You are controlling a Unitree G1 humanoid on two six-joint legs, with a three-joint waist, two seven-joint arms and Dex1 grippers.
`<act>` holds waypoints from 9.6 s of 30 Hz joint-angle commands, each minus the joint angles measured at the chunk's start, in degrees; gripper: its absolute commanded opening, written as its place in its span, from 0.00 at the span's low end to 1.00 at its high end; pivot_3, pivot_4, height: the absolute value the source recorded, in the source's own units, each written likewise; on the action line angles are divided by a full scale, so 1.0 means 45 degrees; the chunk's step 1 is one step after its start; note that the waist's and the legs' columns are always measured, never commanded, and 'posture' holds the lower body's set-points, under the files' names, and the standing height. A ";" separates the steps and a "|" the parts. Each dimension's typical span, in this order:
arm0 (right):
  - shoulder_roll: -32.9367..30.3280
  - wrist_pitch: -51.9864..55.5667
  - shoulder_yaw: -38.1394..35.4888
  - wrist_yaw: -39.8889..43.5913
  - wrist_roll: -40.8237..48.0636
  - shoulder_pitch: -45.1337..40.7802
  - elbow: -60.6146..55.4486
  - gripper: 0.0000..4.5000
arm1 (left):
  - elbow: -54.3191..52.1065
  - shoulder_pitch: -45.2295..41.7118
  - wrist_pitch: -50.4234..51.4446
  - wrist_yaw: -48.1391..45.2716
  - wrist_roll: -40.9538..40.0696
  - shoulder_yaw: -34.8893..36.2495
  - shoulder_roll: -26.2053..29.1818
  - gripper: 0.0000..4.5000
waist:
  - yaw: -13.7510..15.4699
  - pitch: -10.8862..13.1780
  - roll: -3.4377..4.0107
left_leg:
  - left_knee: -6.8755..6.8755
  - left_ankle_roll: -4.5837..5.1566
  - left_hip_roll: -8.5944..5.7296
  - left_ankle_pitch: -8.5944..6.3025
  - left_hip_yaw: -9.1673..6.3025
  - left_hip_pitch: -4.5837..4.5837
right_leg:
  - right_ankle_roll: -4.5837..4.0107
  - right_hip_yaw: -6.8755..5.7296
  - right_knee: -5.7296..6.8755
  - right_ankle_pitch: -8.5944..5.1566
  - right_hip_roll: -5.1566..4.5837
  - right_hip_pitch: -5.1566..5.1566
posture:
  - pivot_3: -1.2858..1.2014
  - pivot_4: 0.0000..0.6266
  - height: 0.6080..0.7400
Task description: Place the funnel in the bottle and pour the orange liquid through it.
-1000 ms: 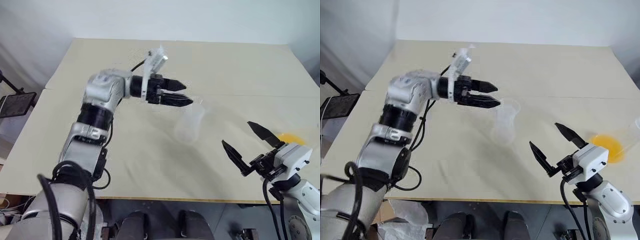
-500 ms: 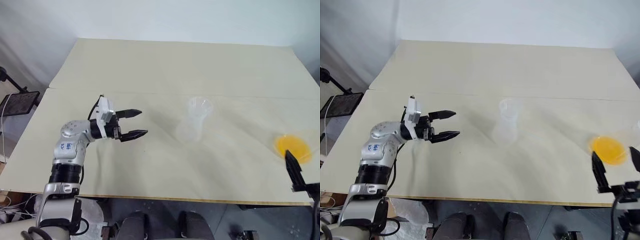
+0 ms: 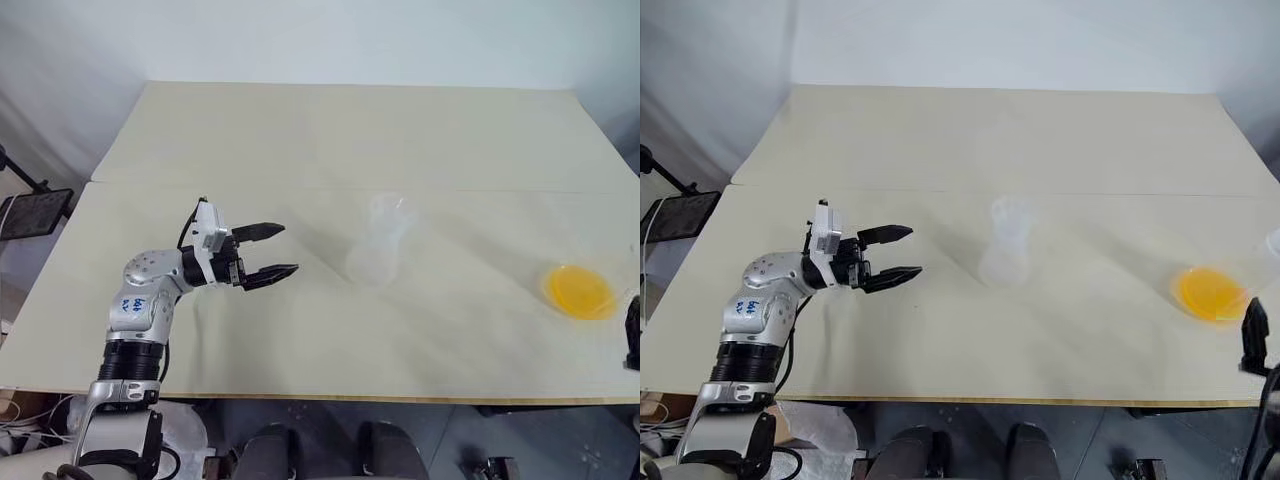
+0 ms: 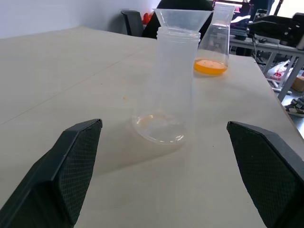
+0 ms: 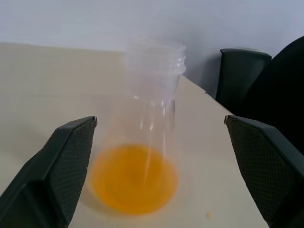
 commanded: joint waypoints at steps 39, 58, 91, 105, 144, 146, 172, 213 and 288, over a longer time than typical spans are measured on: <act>-0.3558 0.3177 0.3957 0.0373 -0.2698 -0.6017 -0.0126 0.54 | -0.2214 0.0926 0.0087 0.1241 -0.0931 0.0008 -0.0624 1.00 | -0.0062 0.0002 0.0008 | -0.0004 0.0010 0.0000 0.0005 0.0007 -0.0010 | 0.0001 -0.0015 -0.0011 0.0001 -0.0004 -0.0004 | 0.52 0.24 1.00; -0.4329 0.1839 1.0100 0.0221 -0.9979 -0.8888 -0.1007 0.54 | -0.2551 0.0906 -0.0458 0.1259 -0.0882 -0.0431 -0.1223 1.00 | -0.0137 0.0007 -0.0002 | 0.0001 0.0009 -0.0017 0.0006 -0.0027 -0.0055 | 0.0002 -0.0067 -0.0032 0.0001 -0.0017 -0.0013 | 0.52 0.24 1.00; -0.4036 -0.2611 1.1380 -0.0805 -1.6507 -1.0418 0.1013 0.54 | -0.3120 0.1067 -0.0436 0.1621 -0.0900 -0.0992 -0.1483 1.00 | -0.0191 0.0008 -0.0003 | 0.0000 0.0006 -0.0010 0.0008 -0.0029 -0.0056 | 0.0002 -0.0070 -0.0034 0.0001 -0.0014 -0.0015 | 0.52 0.24 1.00; -0.4192 -0.3409 1.1167 -0.1344 -1.7458 -1.0474 0.1451 0.54 | -0.3051 0.1065 -0.0687 0.1839 -0.0842 -0.0948 -0.1539 1.00 | -0.0190 0.0008 -0.0003 | 0.0000 0.0006 -0.0009 0.0008 -0.0030 -0.0056 | 0.0002 -0.0070 -0.0034 0.0001 -0.0014 -0.0015 | 0.52 0.24 1.00; -0.4330 -0.4310 1.0826 -0.2376 -1.8667 -1.0243 0.1511 0.54 | -0.2907 0.0925 -0.0994 0.2122 -0.0806 -0.1056 -0.1876 1.00 | -0.0191 0.0009 -0.0004 | 0.0000 0.0005 -0.0007 0.0009 -0.0029 -0.0057 | 0.0002 -0.0070 -0.0036 0.0001 -0.0014 -0.0014 | 0.52 0.24 1.00; -0.4324 -0.4340 1.0824 -0.2384 -1.8723 -1.0251 0.1508 0.54 | -0.2910 0.0924 -0.0983 0.2120 -0.0812 -0.1065 -0.1880 1.00 | -0.0191 0.0009 -0.0004 | 0.0000 0.0005 -0.0008 0.0009 -0.0030 -0.0057 | 0.0002 -0.0070 -0.0036 0.0001 -0.0014 -0.0014 | 0.52 0.24 1.00; -0.4489 -0.4418 1.0697 -0.2636 -1.9003 -1.0076 0.1484 0.54 | -0.2882 0.0825 -0.0964 0.2195 -0.0828 -0.1131 -0.2030 1.00 | -0.0190 0.0009 -0.0004 | 0.0000 0.0005 -0.0007 0.0009 -0.0029 -0.0057 | 0.0002 -0.0070 -0.0037 0.0001 -0.0014 -0.0014 | 0.52 0.24 1.00; -0.4526 -0.4656 1.0730 -0.2890 -1.9353 -1.0386 0.1563 0.54 | -0.2856 0.0936 -0.1341 0.2362 -0.0811 -0.1105 -0.2336 1.00 | -0.0191 0.0009 -0.0005 | -0.0001 0.0005 -0.0007 0.0009 -0.0029 -0.0058 | 0.0002 -0.0070 -0.0040 0.0001 -0.0014 -0.0013 | 0.52 0.24 1.00; -0.4431 -0.4634 1.0965 -0.2853 -1.9748 -1.0208 0.1455 0.54 | -0.2981 0.1022 -0.1267 0.2541 -0.0845 -0.1250 -0.2437 1.00 | -0.0191 0.0010 -0.0006 | -0.0002 0.0005 -0.0007 0.0009 -0.0029 -0.0058 | 0.0002 -0.0070 -0.0042 0.0001 -0.0014 -0.0013 | 0.52 0.24 1.00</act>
